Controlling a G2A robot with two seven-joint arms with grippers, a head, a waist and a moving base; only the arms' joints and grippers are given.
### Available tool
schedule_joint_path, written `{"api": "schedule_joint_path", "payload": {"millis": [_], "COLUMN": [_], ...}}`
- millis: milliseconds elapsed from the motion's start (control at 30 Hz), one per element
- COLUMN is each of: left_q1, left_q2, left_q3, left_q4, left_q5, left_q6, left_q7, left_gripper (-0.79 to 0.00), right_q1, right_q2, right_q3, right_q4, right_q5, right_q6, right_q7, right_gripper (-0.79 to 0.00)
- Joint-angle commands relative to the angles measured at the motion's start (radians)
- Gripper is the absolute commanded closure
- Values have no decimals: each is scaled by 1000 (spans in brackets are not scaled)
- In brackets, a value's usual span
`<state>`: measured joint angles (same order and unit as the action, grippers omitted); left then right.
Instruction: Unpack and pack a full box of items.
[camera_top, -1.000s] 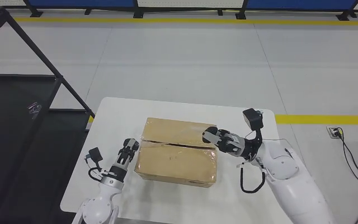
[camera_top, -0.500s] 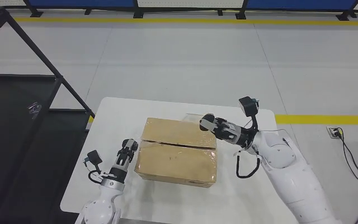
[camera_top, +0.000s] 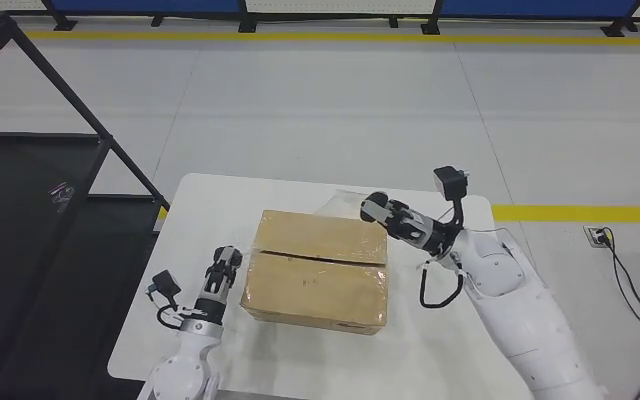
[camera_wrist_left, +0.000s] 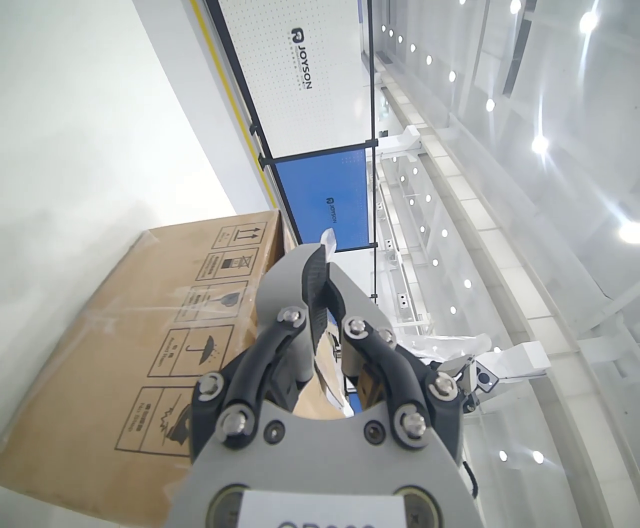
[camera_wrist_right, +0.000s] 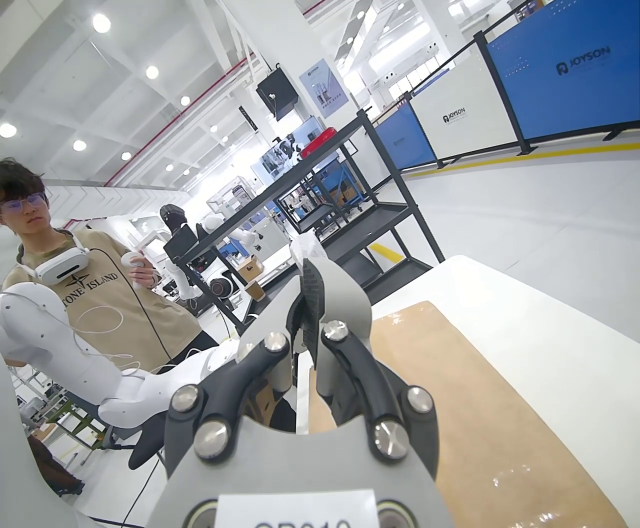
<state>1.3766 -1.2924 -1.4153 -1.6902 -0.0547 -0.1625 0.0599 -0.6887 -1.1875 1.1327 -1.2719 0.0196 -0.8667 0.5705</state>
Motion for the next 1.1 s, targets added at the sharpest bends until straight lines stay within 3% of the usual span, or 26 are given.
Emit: {"api": "schedule_joint_path", "payload": {"millis": [0, 733, 767, 867, 900, 1067], "left_q1": [-8, -31, -30, -29, -29, -27], "left_q2": [-3, -17, -17, -19, -19, -21], "left_q3": [8, 33, 33, 31, 30, 27], "left_q4": [7, 54, 56, 58, 59, 58], "left_q5": [3, 36, 36, 36, 36, 37], "left_q6": [5, 24, 25, 26, 26, 30], "left_q7": [6, 2, 2, 2, 2, 1], "left_gripper": [0, 0, -28, -256, -292, -302], "right_q1": [7, -1, -2, -5, -6, -10], "right_q2": [-1, 9, 9, 11, 12, 14], "right_q3": [-5, -3, -2, 1, 2, 1], "right_q4": [12, 43, 41, 40, 40, 41], "right_q5": [1, 27, 28, 29, 30, 40], "right_q6": [3, -17, -17, -18, -19, -20], "right_q7": [1, 58, 60, 64, 65, 72], "right_gripper": [0, 0, 0, 0, 0, 0]}}
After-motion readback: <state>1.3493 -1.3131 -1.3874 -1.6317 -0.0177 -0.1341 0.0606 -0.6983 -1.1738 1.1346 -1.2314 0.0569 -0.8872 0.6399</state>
